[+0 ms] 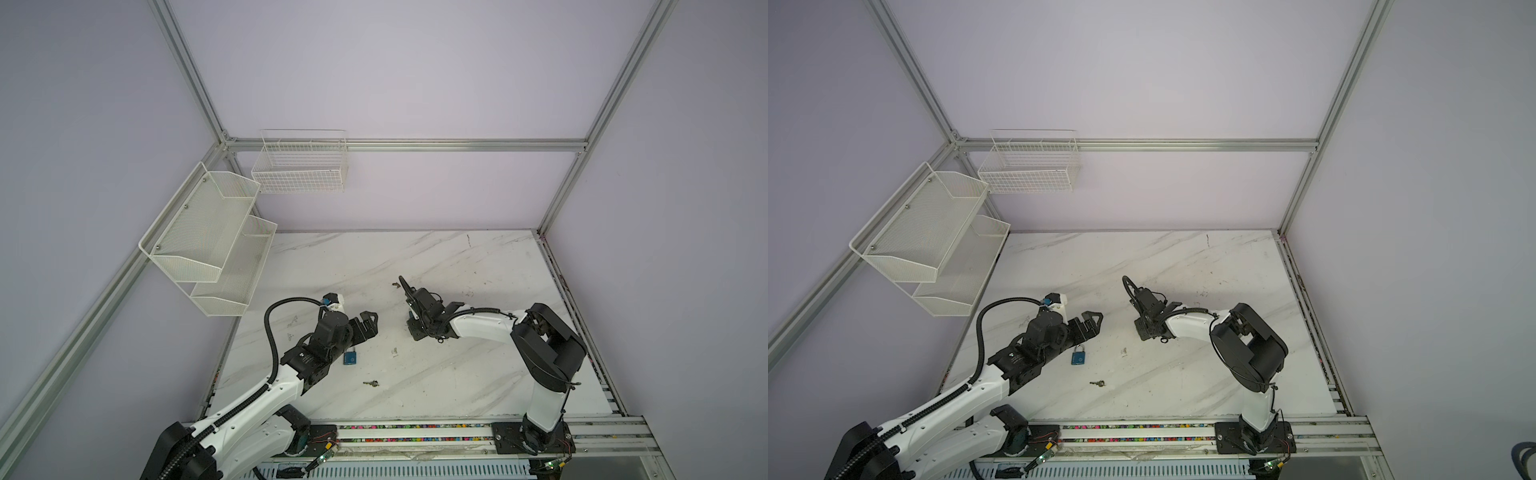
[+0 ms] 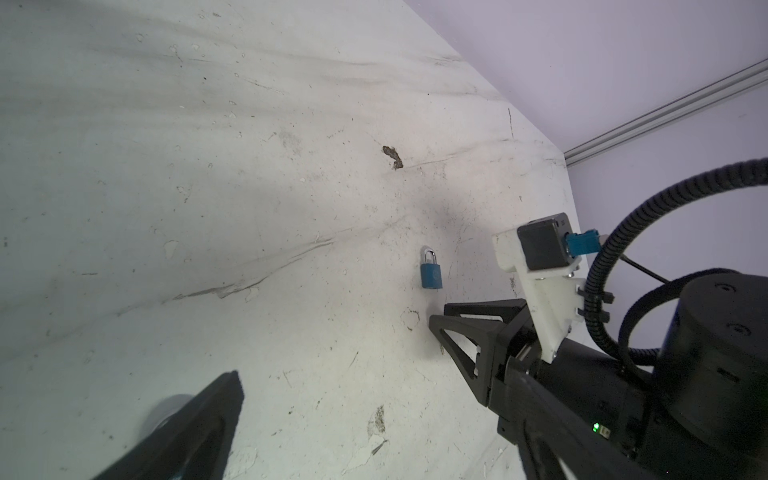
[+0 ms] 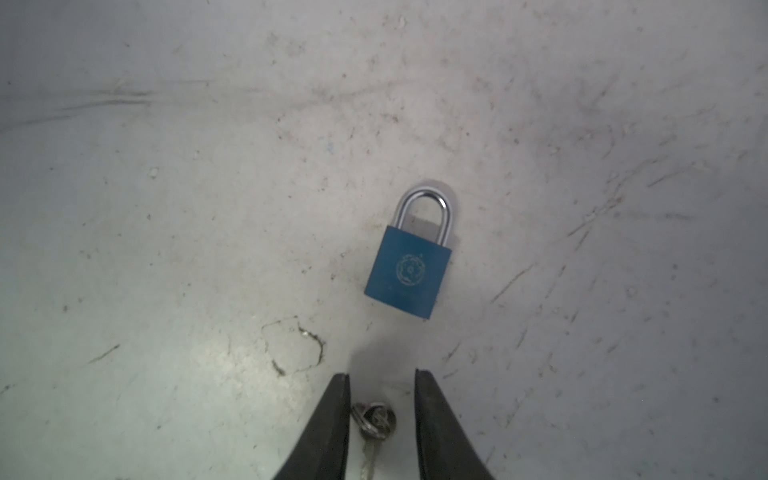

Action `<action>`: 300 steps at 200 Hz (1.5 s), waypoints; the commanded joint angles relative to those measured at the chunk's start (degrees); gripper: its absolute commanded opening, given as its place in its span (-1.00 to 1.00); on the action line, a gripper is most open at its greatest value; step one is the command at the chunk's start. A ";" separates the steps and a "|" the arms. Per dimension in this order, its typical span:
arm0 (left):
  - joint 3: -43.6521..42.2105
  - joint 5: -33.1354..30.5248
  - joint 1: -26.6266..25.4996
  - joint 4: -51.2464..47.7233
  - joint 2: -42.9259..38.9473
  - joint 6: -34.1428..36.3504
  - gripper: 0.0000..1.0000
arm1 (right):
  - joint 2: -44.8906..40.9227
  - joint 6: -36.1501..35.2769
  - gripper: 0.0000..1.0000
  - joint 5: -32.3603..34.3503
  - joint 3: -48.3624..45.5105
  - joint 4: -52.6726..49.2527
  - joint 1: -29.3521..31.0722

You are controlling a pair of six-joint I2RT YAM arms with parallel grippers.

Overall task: Unlock with the key
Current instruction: 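Lower the right gripper onto the silver key and close it, then lift the key with the right gripper toward the left gripper while the left gripper rises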

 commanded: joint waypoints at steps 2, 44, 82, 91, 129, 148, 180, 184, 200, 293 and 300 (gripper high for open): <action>5.61 0.05 -0.16 2.00 0.06 -0.30 1.00 | 0.95 -0.35 -0.46 1.10 -0.17 -0.50 0.34; 5.52 0.20 -0.23 2.10 0.15 -0.46 1.00 | 0.69 -0.31 -0.64 1.44 -0.13 -0.89 0.27; 5.52 0.20 -0.20 2.28 0.17 -0.47 0.99 | -0.28 0.23 -0.76 2.57 -0.26 -1.27 0.32; 5.44 0.09 -0.19 2.47 0.23 -0.46 1.00 | -0.53 0.18 -0.78 2.97 -0.39 -1.41 0.34; 5.52 0.40 -0.20 2.53 0.18 -0.37 0.99 | -1.50 0.96 -0.88 3.23 -0.88 -0.97 0.39; 5.52 0.04 -0.17 2.71 0.06 -0.20 0.99 | -2.96 1.18 -0.94 3.06 -1.38 -0.34 0.31; 6.31 1.36 -0.17 2.74 -0.67 0.96 0.99 | -6.79 2.54 -1.00 0.88 -1.61 0.97 0.33; 6.31 1.36 -0.17 2.74 -0.80 1.17 1.00 | -7.38 2.70 -1.00 0.40 -1.55 1.19 0.30; 6.40 1.19 -0.16 2.70 -1.24 2.31 1.00 | -10.21 4.02 -1.00 -0.95 -2.07 2.29 0.30; 6.40 3.92 -0.21 4.46 -5.48 -3.10 1.00 | -22.60 8.03 -1.00 -4.72 -1.93 5.11 0.30; 6.42 3.97 -0.15 4.70 -5.49 -4.61 0.99 | -23.07 7.94 -1.00 -5.13 -2.16 5.61 0.28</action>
